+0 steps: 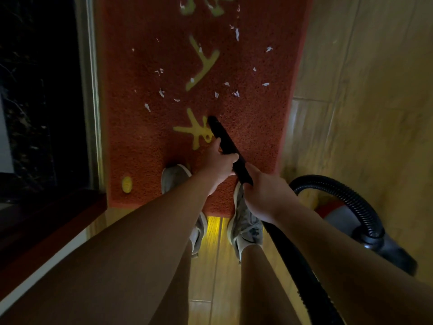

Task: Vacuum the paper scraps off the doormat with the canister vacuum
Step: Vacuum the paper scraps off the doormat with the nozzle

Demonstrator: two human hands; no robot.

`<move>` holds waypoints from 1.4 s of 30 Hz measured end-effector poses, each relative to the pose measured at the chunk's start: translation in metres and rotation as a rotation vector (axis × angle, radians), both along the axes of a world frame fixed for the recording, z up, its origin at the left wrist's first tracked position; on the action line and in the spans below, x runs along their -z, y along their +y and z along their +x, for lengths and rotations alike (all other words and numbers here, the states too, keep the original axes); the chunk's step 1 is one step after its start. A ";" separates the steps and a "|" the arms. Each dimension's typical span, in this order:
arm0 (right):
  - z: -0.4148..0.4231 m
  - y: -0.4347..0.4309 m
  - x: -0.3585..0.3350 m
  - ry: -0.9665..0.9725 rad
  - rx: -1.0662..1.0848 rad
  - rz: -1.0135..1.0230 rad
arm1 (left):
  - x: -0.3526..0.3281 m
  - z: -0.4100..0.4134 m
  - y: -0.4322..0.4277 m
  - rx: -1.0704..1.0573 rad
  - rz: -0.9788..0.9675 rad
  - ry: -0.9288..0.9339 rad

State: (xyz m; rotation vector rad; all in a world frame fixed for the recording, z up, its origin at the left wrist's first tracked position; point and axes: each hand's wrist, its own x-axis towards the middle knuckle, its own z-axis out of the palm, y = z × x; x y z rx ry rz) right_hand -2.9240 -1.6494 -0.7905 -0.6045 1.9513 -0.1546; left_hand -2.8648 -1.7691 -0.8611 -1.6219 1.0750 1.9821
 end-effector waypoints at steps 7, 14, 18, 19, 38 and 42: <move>-0.006 0.012 -0.002 0.042 0.035 -0.004 | -0.003 -0.012 0.010 0.007 0.020 0.021; -0.012 0.019 -0.004 0.077 0.039 -0.007 | -0.004 -0.022 0.014 0.042 -0.002 0.035; -0.016 0.020 -0.006 0.079 0.048 -0.005 | -0.006 -0.027 0.015 0.057 -0.016 0.038; -0.016 0.020 -0.007 0.078 0.046 -0.003 | -0.007 -0.028 0.015 0.053 -0.017 0.036; -0.006 -0.007 -0.005 0.001 0.023 0.013 | -0.007 -0.007 -0.007 -0.017 -0.029 0.015; -0.003 -0.024 -0.003 -0.029 0.047 0.013 | -0.006 -0.005 -0.023 -0.037 -0.047 -0.001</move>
